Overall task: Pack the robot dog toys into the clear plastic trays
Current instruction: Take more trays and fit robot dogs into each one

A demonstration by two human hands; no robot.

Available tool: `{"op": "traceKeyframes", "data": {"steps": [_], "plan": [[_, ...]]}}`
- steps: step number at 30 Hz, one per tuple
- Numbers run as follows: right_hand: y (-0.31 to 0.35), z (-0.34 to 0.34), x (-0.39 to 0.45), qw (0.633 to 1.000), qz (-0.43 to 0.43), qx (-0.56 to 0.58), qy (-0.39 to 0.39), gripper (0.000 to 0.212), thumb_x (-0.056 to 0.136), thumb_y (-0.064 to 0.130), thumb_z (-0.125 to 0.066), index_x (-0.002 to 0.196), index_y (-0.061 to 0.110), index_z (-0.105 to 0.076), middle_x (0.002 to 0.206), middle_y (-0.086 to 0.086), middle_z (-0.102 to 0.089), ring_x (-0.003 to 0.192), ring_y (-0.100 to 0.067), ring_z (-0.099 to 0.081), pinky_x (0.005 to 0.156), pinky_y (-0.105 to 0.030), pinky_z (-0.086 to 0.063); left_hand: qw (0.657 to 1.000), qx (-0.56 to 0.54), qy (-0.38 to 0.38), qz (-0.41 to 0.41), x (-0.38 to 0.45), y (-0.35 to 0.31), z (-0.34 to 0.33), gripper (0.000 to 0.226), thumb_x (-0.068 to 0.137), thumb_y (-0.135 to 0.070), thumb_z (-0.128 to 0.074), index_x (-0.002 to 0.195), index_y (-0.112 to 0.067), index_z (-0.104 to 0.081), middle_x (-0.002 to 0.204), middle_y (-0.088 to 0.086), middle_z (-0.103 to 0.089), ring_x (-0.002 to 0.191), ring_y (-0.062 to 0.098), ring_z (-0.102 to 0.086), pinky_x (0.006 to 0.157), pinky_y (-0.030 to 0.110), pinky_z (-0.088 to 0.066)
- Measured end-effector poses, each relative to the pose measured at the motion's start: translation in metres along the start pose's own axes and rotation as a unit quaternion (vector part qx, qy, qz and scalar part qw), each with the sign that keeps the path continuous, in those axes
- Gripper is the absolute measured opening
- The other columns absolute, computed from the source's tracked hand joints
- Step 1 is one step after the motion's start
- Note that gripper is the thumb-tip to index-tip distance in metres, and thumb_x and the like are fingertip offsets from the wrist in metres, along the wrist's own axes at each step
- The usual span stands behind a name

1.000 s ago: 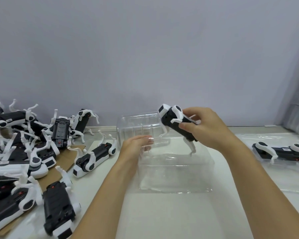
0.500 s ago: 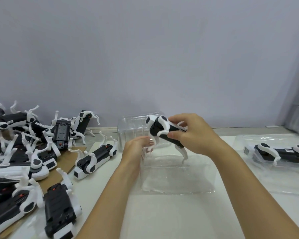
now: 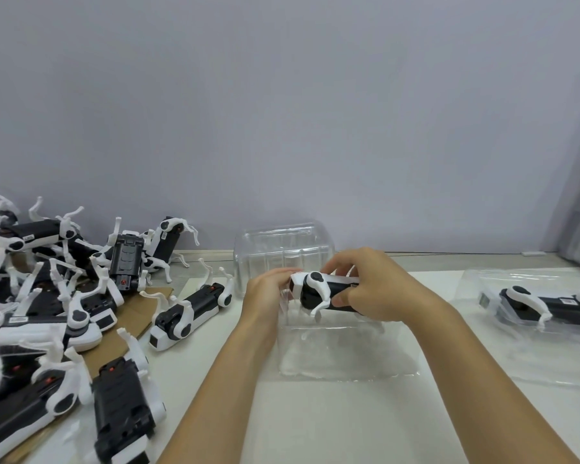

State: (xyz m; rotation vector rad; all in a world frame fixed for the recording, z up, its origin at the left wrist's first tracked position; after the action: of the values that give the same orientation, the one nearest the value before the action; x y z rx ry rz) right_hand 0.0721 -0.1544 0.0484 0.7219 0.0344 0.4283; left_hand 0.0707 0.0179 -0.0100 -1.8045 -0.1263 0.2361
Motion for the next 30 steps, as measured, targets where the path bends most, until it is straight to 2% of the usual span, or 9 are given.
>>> {"op": "traceKeyframes", "data": {"steps": [9,14,20,24,30], "plan": [[-0.0050,-0.0010,0.0009,1.000,-0.011,0.017,-0.012,0.032,0.077,0.010,-0.077,0.087,0.039,-0.067,0.091,0.011,-0.062,0.078,-0.010,-0.062,0.060,-0.022,-0.046,1.000,0.014,-0.005,-0.011,0.0016,0.0014,-0.0009,0.021,0.080,-0.001,-0.058,0.089,-0.004,-0.077,0.096,0.015,-0.075,0.086,0.025,-0.069,0.082,0.040,-0.054],[-0.0066,-0.0013,0.0010,1.000,-0.012,0.020,-0.012,0.033,0.077,0.009,-0.077,0.089,0.039,-0.066,0.091,0.012,-0.062,0.084,-0.008,-0.061,0.062,-0.022,-0.046,1.000,0.019,-0.010,-0.011,0.0028,0.0020,-0.0016,0.020,0.081,-0.002,-0.059,0.087,-0.005,-0.077,0.091,0.012,-0.075,0.087,0.024,-0.068,0.092,0.047,-0.053],[-0.0061,0.0008,-0.0005,1.000,-0.010,0.014,-0.016,0.034,0.077,0.007,-0.076,0.090,0.036,-0.068,0.088,0.012,-0.062,0.081,-0.008,-0.062,0.060,-0.020,-0.047,0.999,0.030,-0.010,-0.020,0.0037,0.0022,-0.0037,0.021,0.081,-0.002,-0.058,0.078,-0.011,-0.076,0.080,0.007,-0.072,0.085,0.025,-0.065,0.089,0.046,-0.052],[-0.0049,0.0033,-0.0006,1.000,-0.012,0.004,-0.023,0.035,0.076,0.006,-0.076,0.089,0.037,-0.068,0.089,0.012,-0.061,0.078,-0.008,-0.061,0.060,-0.021,-0.048,0.998,0.046,-0.011,-0.032,0.0045,0.0029,-0.0029,0.022,0.083,-0.003,-0.056,0.078,-0.012,-0.076,0.080,0.005,-0.073,0.080,0.021,-0.066,0.077,0.037,-0.053],[-0.0044,0.0009,0.0005,0.999,-0.012,-0.003,-0.032,0.035,0.074,0.003,-0.075,0.086,0.035,-0.068,0.087,0.012,-0.062,0.073,-0.008,-0.061,0.057,-0.019,-0.045,0.997,0.056,-0.007,-0.042,0.0039,0.0028,-0.0034,0.026,0.086,-0.004,-0.053,0.076,-0.014,-0.074,0.077,0.001,-0.072,0.077,0.019,-0.064,0.076,0.036,-0.051]]}}
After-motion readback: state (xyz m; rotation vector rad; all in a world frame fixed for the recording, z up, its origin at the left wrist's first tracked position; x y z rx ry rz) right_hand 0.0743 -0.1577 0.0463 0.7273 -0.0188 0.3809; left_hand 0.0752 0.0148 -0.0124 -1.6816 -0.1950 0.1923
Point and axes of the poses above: each hand's wrist, its own x-axis towards the middle knuckle, its own z-axis out of the back of the hand, y = z × x, the point moved 2 cm from there along x, towards the middle knuckle
